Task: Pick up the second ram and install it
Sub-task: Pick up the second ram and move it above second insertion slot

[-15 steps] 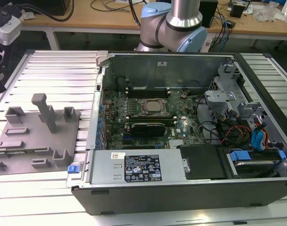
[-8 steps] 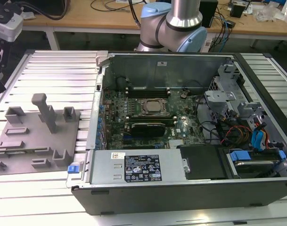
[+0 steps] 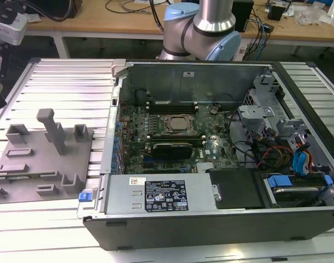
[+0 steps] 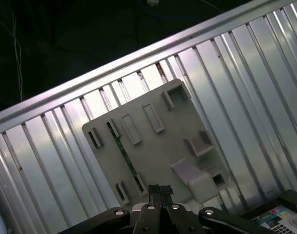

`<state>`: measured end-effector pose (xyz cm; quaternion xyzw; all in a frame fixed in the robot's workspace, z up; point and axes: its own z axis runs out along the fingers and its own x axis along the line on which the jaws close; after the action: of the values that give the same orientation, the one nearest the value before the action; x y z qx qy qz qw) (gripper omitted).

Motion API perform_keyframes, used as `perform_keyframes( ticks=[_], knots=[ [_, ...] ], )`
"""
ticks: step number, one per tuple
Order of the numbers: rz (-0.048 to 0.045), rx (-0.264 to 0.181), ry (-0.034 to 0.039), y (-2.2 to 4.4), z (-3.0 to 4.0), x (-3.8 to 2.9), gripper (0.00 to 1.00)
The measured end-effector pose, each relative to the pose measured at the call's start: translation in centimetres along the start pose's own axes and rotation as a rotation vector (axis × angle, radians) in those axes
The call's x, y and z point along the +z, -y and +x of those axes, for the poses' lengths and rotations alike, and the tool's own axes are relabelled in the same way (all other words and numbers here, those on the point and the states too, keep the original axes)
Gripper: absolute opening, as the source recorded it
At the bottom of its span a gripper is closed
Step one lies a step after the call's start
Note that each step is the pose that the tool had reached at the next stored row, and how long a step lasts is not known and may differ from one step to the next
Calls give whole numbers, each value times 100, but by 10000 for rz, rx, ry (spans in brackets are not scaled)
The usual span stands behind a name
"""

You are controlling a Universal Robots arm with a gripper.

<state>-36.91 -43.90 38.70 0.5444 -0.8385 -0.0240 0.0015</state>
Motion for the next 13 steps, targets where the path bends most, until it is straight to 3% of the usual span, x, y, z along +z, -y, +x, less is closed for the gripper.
perform_keyframes(
  ticks=[13],
  knots=[
    [-35,-1491,-62,0,0,0,11]
  ],
)
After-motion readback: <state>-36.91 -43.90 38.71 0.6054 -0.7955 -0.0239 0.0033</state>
